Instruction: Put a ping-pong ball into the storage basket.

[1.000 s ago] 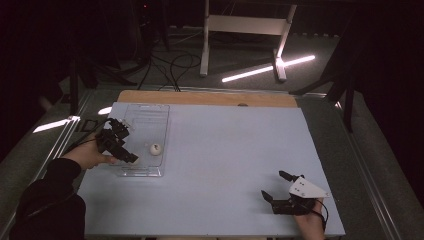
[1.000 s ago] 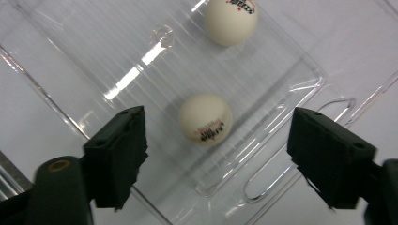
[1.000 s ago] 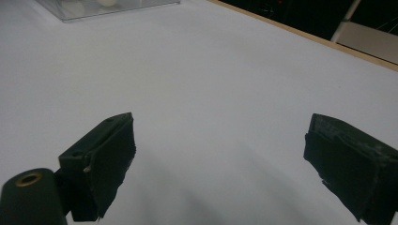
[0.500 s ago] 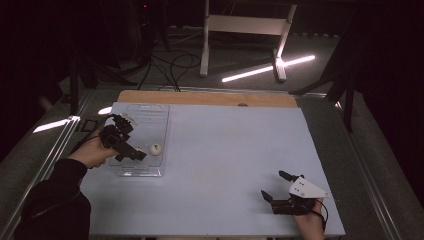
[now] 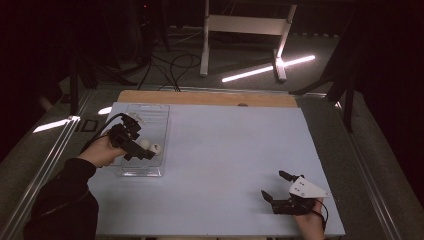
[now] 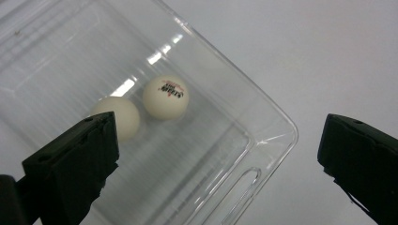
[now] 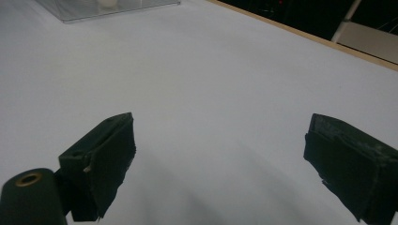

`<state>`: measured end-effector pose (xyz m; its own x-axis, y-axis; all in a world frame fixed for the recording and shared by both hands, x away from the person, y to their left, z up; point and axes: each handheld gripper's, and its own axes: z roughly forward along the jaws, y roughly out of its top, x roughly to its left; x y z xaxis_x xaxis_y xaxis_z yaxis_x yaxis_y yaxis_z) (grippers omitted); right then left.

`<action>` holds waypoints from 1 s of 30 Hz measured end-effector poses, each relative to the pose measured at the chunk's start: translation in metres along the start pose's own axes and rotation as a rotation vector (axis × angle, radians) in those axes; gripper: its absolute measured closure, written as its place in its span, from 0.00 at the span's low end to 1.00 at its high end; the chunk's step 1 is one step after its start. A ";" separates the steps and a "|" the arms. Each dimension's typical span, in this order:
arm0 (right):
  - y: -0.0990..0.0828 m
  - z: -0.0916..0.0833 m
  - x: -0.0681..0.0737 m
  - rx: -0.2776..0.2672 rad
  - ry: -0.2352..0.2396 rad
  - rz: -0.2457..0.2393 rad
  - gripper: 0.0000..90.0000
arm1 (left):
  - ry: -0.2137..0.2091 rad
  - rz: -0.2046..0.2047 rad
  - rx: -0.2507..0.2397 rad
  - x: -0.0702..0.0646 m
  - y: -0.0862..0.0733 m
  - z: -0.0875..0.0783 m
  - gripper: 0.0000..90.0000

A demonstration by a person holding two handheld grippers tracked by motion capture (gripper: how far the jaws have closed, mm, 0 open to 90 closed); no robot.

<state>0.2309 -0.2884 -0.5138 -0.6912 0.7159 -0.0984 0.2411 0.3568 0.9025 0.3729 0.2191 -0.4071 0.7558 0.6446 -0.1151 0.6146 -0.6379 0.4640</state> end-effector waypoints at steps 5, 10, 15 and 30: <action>0.000 0.000 0.000 -0.001 -0.001 0.000 0.10 | -0.008 -0.002 -0.062 0.002 0.001 -0.004 0.00; 0.000 0.000 0.000 0.002 0.000 0.001 0.10 | -0.013 0.003 -0.065 0.002 0.000 -0.003 0.00; 0.000 0.000 0.000 0.000 -0.001 -0.002 0.10 | -0.019 0.004 -0.075 -0.001 0.000 0.000 0.00; 0.000 0.000 0.001 0.000 -0.002 -0.006 0.10 | -0.056 0.006 -0.159 -0.010 0.007 -0.005 0.00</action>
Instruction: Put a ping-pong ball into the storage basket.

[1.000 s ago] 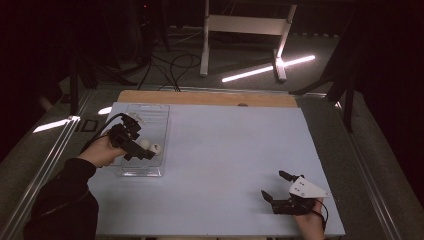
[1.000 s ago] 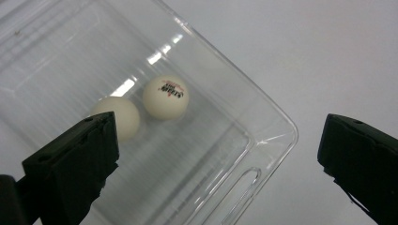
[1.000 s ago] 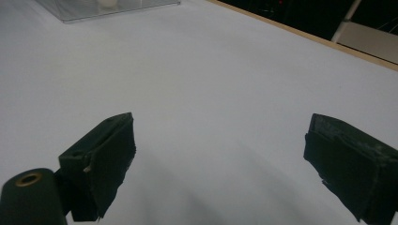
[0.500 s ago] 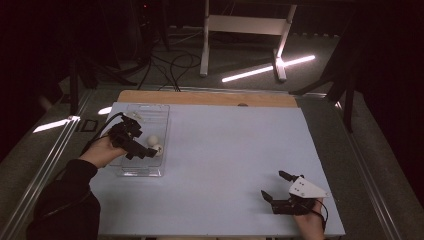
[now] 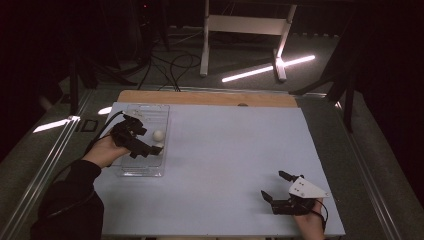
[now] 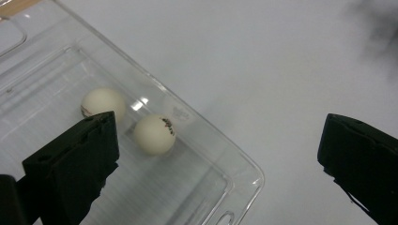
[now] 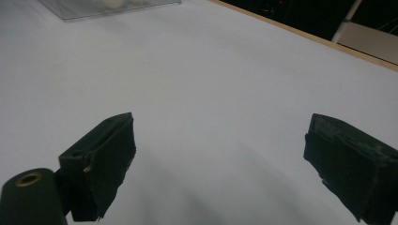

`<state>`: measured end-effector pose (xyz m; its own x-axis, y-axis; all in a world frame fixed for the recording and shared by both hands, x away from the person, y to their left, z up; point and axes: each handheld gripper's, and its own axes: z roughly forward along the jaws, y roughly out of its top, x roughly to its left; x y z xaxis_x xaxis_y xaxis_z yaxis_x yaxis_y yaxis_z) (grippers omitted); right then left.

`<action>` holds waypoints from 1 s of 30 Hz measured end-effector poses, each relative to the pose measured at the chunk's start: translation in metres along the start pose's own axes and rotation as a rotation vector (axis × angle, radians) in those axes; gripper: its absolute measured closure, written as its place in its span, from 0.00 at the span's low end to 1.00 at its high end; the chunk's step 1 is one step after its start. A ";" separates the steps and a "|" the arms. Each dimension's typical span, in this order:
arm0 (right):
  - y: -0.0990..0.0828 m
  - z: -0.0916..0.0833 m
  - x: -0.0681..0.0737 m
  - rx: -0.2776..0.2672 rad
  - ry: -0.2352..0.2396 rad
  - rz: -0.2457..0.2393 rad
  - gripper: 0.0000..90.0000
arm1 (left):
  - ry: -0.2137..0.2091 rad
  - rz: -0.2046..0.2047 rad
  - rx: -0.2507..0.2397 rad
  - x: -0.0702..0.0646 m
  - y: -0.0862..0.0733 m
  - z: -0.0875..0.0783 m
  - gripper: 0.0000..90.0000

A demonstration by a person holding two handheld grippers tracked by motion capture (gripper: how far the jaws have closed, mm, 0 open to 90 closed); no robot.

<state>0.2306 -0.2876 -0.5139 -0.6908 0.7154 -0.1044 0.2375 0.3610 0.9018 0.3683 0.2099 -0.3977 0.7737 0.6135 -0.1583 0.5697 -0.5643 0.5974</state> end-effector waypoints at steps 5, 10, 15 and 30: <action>0.000 0.000 0.000 0.000 0.002 0.004 0.10 | -0.008 0.025 -0.001 -0.007 0.003 0.004 0.00; 0.000 0.000 0.000 -0.001 0.001 0.004 0.10 | -0.030 0.062 0.001 -0.017 0.009 0.007 0.00; 0.000 0.000 0.000 0.000 0.001 0.004 0.10 | -0.064 0.115 -0.005 -0.034 0.019 0.010 0.00; 0.000 -0.001 0.000 -0.002 0.002 0.002 0.10 | -0.104 0.220 -0.002 -0.070 0.033 0.023 0.00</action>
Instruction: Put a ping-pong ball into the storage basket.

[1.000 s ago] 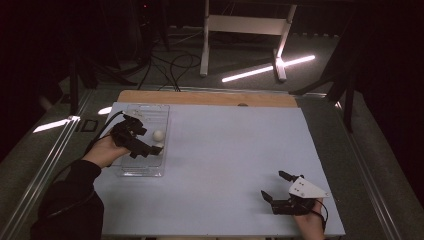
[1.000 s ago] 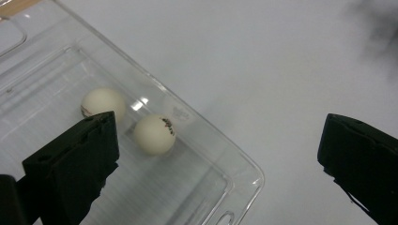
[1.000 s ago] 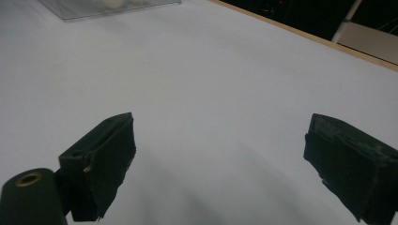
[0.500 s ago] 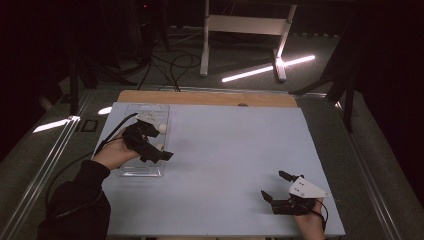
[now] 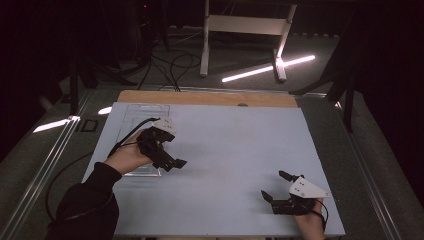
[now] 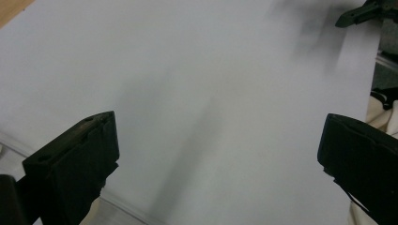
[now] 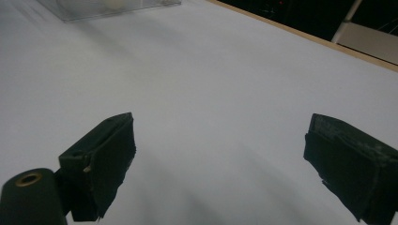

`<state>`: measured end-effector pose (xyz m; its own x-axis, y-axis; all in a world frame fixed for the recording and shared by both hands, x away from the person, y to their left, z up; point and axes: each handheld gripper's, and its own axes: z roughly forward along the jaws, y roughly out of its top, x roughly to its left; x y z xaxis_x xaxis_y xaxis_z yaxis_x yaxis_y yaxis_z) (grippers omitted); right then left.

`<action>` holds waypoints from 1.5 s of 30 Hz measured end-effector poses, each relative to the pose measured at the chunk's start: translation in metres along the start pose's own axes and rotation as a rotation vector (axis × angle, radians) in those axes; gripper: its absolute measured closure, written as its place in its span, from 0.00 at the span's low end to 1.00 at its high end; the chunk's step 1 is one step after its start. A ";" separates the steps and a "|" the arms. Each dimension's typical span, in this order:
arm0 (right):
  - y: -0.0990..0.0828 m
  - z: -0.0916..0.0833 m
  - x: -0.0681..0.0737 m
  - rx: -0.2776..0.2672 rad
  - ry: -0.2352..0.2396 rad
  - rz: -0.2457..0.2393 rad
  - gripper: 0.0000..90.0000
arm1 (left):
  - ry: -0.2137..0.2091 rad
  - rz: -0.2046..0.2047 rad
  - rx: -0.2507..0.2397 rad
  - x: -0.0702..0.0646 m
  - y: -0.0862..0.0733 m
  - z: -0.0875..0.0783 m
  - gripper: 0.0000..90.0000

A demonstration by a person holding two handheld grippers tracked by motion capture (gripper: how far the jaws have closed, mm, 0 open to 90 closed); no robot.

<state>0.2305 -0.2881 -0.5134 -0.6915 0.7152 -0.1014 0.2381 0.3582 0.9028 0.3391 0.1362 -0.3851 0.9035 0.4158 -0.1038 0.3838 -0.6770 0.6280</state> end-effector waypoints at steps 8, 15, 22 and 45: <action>0.000 0.000 0.000 -0.002 0.001 0.002 0.10 | -0.016 0.041 -0.010 -0.013 0.006 0.008 0.00; 0.000 0.000 0.000 -0.005 -0.002 0.003 0.10 | -0.022 0.077 -0.017 -0.023 0.008 0.017 0.00; 0.000 -0.001 0.000 -0.007 0.000 0.002 0.10 | -0.053 0.129 -0.016 -0.042 0.011 0.029 0.00; 0.001 -0.001 0.000 -0.008 -0.001 0.002 0.10 | -0.133 0.186 0.023 -0.073 -0.011 0.071 0.00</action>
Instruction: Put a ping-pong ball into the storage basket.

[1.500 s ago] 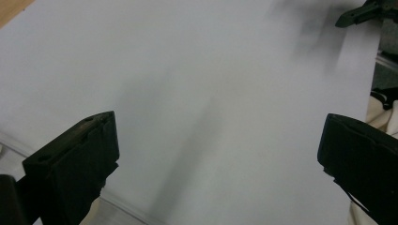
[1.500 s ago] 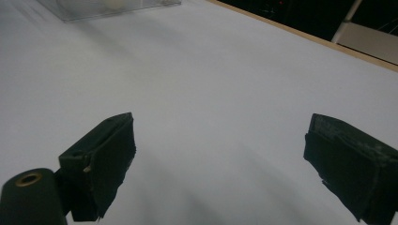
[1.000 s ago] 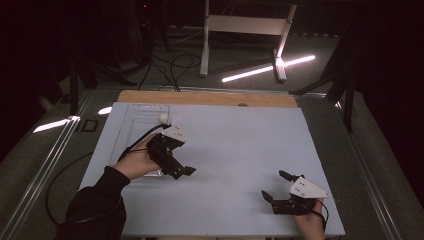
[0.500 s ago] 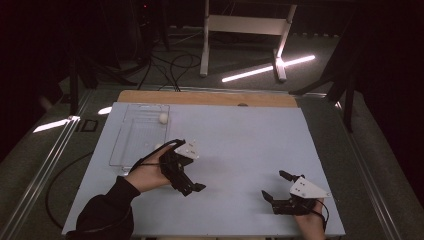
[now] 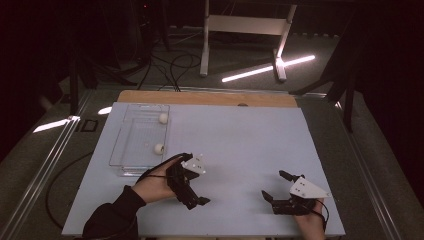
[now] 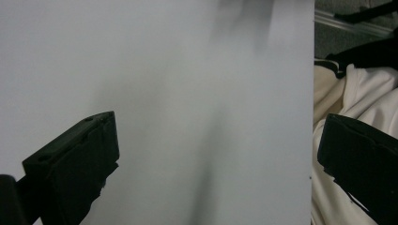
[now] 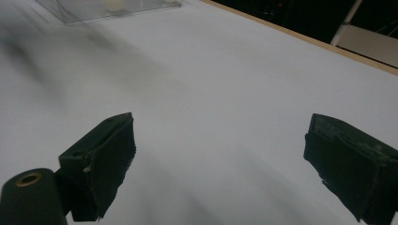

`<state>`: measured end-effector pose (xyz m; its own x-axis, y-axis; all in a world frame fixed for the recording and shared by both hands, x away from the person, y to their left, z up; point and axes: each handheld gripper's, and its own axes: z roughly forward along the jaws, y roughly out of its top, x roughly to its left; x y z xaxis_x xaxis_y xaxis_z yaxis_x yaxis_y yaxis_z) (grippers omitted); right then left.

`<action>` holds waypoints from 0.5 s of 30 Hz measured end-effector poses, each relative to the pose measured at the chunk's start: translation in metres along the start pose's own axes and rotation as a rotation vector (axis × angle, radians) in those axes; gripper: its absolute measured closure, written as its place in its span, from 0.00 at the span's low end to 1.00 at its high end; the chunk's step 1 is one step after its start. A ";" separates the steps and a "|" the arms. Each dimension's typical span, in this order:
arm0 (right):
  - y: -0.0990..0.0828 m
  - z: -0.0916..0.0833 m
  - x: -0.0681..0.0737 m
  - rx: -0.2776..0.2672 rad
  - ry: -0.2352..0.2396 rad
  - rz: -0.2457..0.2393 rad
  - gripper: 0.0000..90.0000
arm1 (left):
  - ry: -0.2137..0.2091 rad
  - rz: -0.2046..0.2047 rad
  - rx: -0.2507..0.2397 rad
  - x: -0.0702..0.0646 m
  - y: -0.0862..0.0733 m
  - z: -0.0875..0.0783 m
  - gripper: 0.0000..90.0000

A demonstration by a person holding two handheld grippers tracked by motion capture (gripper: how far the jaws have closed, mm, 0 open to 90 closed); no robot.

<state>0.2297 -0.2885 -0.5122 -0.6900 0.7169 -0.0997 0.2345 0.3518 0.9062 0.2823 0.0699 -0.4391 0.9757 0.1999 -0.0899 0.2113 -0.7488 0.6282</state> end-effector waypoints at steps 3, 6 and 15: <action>0.000 0.000 0.000 0.001 0.002 -0.002 0.10 | -0.016 0.001 0.004 -0.003 -0.002 0.005 0.00; 0.000 0.000 0.000 -0.001 0.002 -0.003 0.10 | -0.025 0.009 0.026 -0.006 -0.007 0.013 0.00; 0.000 0.000 0.000 0.001 0.003 -0.001 0.10 | -0.030 0.026 0.042 -0.010 -0.020 0.020 0.01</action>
<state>0.2301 -0.2887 -0.5125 -0.6923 0.7148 -0.0989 0.2350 0.3529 0.9057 0.2698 0.0707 -0.4664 0.9821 0.1613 -0.0970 0.1870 -0.7797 0.5976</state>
